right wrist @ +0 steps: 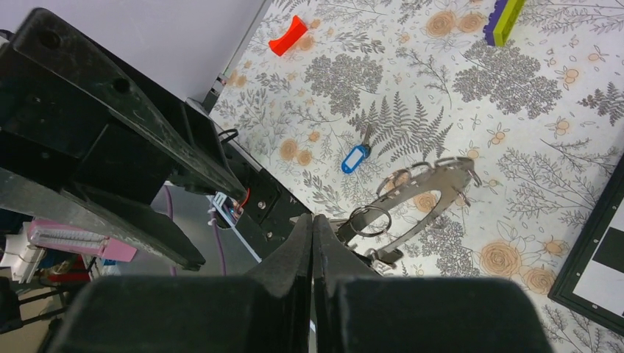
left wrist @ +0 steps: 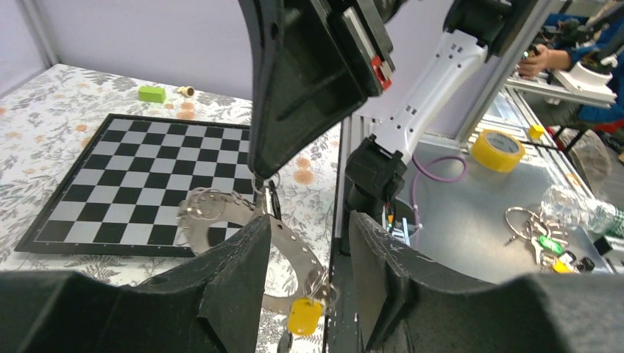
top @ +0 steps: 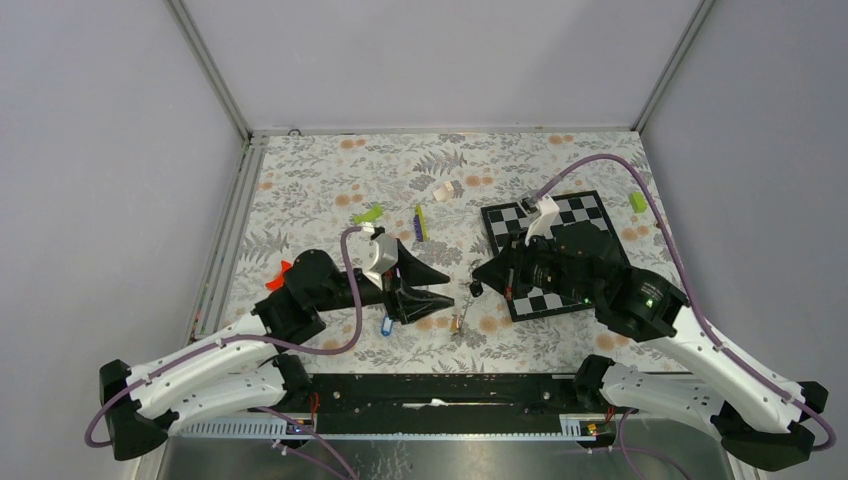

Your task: Remove the keys from the keyring

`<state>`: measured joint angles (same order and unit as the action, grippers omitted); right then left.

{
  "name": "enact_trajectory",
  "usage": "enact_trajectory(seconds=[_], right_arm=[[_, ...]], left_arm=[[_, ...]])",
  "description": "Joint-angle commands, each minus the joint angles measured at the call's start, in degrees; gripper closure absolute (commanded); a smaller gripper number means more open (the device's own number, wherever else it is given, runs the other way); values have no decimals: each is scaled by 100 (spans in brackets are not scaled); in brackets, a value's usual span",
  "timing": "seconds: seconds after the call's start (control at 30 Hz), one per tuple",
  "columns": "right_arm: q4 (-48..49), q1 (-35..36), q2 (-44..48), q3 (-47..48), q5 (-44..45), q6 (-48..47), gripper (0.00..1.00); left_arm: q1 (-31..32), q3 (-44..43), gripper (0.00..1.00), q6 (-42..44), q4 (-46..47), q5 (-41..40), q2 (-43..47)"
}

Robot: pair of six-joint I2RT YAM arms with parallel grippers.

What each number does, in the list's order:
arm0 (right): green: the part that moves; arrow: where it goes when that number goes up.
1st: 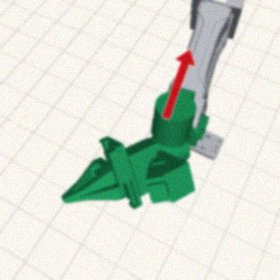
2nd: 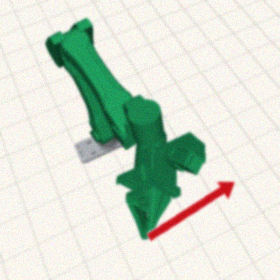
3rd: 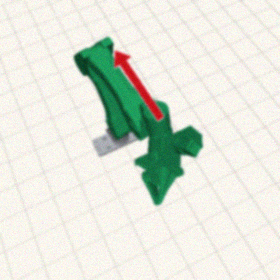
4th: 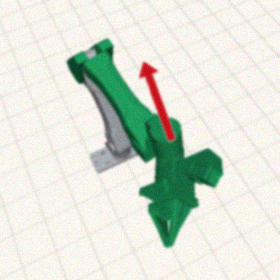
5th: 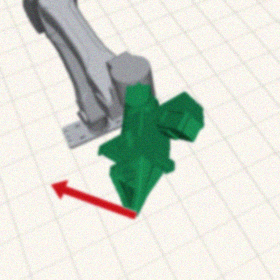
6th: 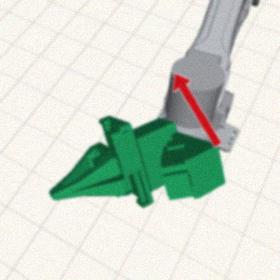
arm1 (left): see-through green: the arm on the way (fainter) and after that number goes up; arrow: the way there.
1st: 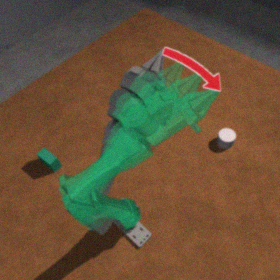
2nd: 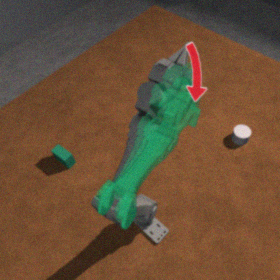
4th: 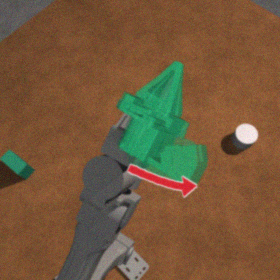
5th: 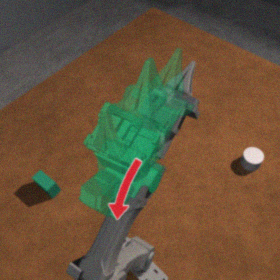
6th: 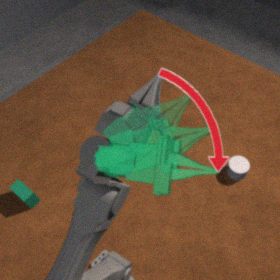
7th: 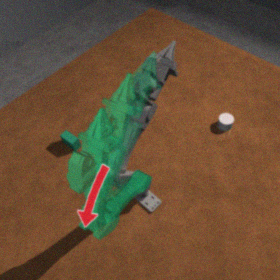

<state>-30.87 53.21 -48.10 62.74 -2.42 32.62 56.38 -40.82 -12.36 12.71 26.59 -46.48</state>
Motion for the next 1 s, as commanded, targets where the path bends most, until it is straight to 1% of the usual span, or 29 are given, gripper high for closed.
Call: enact_trajectory(seconds=[0.0, 0.07, 0.2, 0.3, 0.57, 0.77, 0.97], right_arm=[[535, 27, 143, 167, -344, -146, 100], [660, 31, 194, 106, -498, -180, 100], [868, 31, 318, -8, -801, -326, 100], [924, 31, 379, -40, -948, -391, 100], [918, 31, 310, -38, -724, -164, 100], [920, 31, 176, -25, -734, -65, 100], [907, 34, 203, -38, -752, -34, 100]], left_arm=[[84, 44, 52, 304, 592, 410, 27], [107, 33, 54, 324, 601, 473, -50], [135, -77, 67, 357, 584, 785, -228], [166, -142, 71, 361, 593, 873, -316], [410, -188, 71, 374, 680, 603, -438], [555, -196, 70, 435, 651, 330, -465], [598, -237, 70, 515, 489, -188, -489]])
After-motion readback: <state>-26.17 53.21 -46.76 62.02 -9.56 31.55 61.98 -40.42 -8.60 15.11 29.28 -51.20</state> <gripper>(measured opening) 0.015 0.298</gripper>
